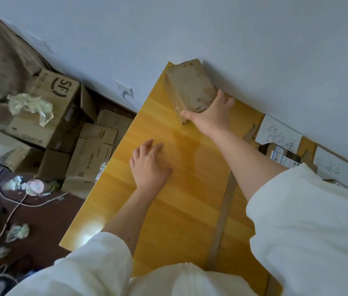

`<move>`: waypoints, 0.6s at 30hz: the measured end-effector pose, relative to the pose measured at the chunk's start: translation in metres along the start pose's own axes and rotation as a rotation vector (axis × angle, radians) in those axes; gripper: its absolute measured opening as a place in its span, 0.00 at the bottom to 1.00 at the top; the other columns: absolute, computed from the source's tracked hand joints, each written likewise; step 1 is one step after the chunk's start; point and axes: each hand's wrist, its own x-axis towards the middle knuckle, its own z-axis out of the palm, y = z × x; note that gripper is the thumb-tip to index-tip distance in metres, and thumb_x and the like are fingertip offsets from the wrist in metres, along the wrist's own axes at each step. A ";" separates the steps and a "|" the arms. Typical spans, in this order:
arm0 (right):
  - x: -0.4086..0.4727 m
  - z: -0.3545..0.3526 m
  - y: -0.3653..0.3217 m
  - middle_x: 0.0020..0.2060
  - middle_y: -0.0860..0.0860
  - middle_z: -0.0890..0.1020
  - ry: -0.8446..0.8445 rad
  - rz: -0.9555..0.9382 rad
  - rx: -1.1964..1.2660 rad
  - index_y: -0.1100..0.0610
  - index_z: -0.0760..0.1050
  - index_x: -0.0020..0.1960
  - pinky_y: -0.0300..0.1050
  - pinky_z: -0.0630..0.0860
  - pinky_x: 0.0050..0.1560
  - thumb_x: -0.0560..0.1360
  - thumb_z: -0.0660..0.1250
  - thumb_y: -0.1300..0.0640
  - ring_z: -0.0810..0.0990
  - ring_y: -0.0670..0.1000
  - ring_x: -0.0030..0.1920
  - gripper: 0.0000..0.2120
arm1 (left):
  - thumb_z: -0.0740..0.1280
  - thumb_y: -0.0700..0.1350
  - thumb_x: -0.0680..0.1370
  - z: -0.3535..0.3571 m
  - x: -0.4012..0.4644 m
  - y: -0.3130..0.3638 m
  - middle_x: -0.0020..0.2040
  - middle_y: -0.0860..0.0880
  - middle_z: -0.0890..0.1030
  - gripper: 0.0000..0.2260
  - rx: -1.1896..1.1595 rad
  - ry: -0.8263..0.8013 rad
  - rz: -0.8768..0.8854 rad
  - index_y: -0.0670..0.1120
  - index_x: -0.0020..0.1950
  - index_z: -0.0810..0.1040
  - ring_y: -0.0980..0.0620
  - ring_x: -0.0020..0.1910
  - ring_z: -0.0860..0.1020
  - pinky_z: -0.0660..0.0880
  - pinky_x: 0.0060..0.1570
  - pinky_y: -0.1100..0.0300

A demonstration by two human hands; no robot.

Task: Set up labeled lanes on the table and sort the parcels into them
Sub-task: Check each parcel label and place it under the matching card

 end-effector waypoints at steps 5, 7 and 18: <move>-0.023 -0.007 0.016 0.66 0.53 0.59 -0.014 0.031 0.106 0.56 0.54 0.75 0.40 0.69 0.59 0.58 0.79 0.38 0.69 0.53 0.63 0.56 | 0.75 0.51 0.67 -0.001 -0.004 0.004 0.75 0.55 0.61 0.35 -0.007 -0.027 -0.005 0.57 0.72 0.67 0.48 0.73 0.58 0.56 0.71 0.52; -0.034 -0.011 0.022 0.66 0.53 0.59 -0.020 0.046 0.147 0.55 0.53 0.76 0.43 0.72 0.63 0.57 0.79 0.37 0.69 0.52 0.64 0.57 | 0.74 0.51 0.69 -0.001 -0.007 0.005 0.77 0.54 0.59 0.35 0.014 -0.042 0.005 0.56 0.74 0.65 0.47 0.74 0.56 0.55 0.72 0.52; -0.095 -0.054 0.051 0.70 0.51 0.60 -0.007 0.062 0.247 0.53 0.52 0.77 0.51 0.66 0.70 0.59 0.79 0.40 0.63 0.52 0.70 0.56 | 0.69 0.52 0.74 -0.011 -0.023 0.017 0.76 0.49 0.62 0.28 -0.099 -0.206 -0.023 0.53 0.74 0.66 0.45 0.74 0.58 0.60 0.71 0.50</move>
